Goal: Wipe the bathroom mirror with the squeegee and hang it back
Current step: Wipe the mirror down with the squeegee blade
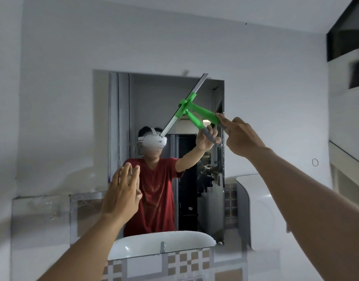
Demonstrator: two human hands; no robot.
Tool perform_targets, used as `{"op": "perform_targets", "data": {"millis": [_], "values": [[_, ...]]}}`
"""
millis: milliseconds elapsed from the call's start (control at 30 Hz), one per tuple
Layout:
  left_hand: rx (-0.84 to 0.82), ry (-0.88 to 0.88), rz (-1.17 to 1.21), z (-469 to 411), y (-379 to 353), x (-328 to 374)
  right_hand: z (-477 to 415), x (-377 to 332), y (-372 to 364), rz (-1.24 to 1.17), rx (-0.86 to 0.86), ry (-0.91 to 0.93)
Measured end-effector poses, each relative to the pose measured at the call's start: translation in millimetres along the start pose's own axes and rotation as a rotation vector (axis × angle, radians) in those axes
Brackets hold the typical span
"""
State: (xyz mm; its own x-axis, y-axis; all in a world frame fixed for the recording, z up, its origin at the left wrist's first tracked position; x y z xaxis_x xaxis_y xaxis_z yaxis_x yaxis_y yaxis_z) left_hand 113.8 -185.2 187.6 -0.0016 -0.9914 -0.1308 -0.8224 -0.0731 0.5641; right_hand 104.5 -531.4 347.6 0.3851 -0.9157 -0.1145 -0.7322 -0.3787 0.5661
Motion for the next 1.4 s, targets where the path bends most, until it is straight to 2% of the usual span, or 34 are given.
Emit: {"op": "perform_targets", "data": {"millis": [433,767,900,1133,1267,1400], "values": [[0.003,-0.034,0.108,0,-9,-6,57,-41,-50,-0.222,0.026,-0.249],[0.001,-0.059,0.103,10,-2,-18,66,-67,-77,-0.354,-0.097,-0.282],[-0.033,-0.059,0.087,17,-5,-27,84,-87,-87,-0.479,-0.151,-0.334],[-0.083,-0.062,0.13,21,-7,-30,105,-140,-135,-0.729,-0.139,-0.428],[-0.087,-0.061,0.095,22,-5,-30,119,-180,-149,-0.772,-0.148,-0.378],[-0.072,-0.076,0.114,23,-3,-31,123,-197,-152,-0.648,-0.155,-0.265]]}}
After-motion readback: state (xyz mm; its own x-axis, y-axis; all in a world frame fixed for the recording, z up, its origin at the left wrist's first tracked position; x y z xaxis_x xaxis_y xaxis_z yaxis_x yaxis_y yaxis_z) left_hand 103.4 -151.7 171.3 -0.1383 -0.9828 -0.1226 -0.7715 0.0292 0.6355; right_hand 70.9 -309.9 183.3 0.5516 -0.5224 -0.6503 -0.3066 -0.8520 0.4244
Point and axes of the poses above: each hand's wrist, its own z-axis away from the middle knuckle, its own y-axis out of the back of the hand, x = y × z, the point moved 1 cm from there along -z, towards the middle knuckle, and after that the axes turned 1 degree about -y, right-handed, at the moved point
